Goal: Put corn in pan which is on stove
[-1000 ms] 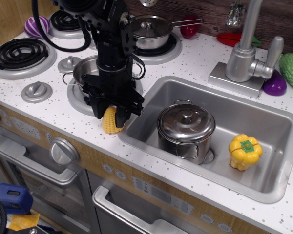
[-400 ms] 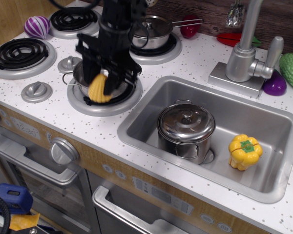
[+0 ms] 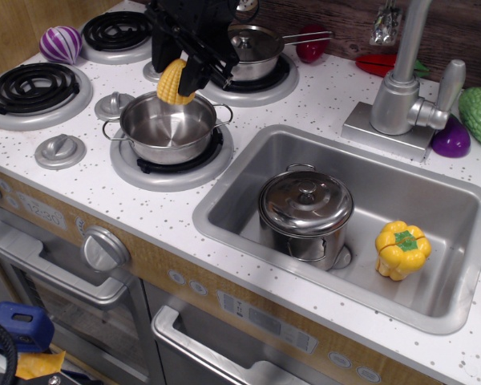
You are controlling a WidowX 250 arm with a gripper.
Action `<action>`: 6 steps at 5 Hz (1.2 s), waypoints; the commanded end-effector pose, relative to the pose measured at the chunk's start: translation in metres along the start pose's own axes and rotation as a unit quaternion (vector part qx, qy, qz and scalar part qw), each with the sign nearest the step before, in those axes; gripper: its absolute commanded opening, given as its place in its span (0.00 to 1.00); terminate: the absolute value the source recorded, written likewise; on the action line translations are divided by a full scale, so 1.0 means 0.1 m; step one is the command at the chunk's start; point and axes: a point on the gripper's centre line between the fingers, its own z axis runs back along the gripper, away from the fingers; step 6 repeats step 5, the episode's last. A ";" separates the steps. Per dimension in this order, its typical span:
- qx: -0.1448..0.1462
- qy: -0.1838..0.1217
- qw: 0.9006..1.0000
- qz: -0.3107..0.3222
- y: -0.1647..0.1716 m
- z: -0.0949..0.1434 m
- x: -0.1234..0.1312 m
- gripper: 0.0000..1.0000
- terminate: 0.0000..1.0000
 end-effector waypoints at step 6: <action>-0.047 -0.032 0.998 0.001 0.15 -0.29 0.03 1.00 1.00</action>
